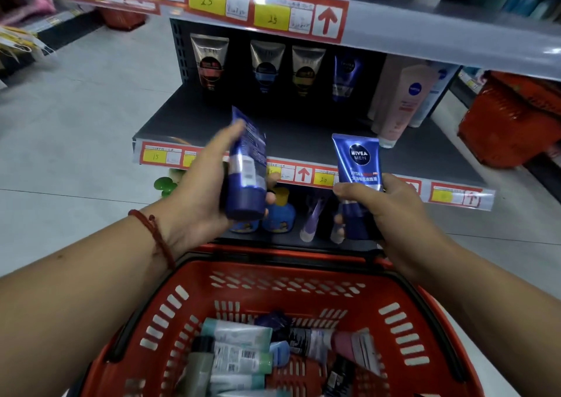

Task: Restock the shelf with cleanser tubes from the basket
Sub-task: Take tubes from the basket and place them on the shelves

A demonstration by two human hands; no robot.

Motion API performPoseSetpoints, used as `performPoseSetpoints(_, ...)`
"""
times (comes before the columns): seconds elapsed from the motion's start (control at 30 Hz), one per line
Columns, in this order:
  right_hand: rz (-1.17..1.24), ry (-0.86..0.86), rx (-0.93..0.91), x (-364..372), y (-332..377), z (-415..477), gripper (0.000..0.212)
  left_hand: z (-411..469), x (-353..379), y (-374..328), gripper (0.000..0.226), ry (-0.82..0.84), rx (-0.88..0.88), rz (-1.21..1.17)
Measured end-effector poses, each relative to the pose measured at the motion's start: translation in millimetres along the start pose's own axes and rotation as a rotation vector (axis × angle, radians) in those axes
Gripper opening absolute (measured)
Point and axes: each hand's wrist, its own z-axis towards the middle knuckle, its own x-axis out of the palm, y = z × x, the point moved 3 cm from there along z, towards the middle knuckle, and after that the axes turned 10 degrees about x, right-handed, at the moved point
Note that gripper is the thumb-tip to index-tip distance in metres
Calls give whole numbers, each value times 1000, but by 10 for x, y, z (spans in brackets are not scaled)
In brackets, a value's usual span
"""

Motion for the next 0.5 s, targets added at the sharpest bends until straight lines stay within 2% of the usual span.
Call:
performPoseSetpoints(0.07,8,-12,1,46,-8,64,35,45,-39,-1,62,29,-108,-167)
performPoseSetpoints(0.17,11,-36,18,79,-38,145,39,110,-40,-15,52,20,-97,-243)
performPoseSetpoints(0.3,-5,-63,22,52,-51,237,44,196,11,-95,41,-34,25,-98)
performPoseSetpoints(0.43,-19,-95,20,5,48,342,41,324,149,-142,25,-3,106,-1)
performPoseSetpoints(0.5,-15,-107,16,-7,122,433,40,414,219,-165,26,-3,164,-4)
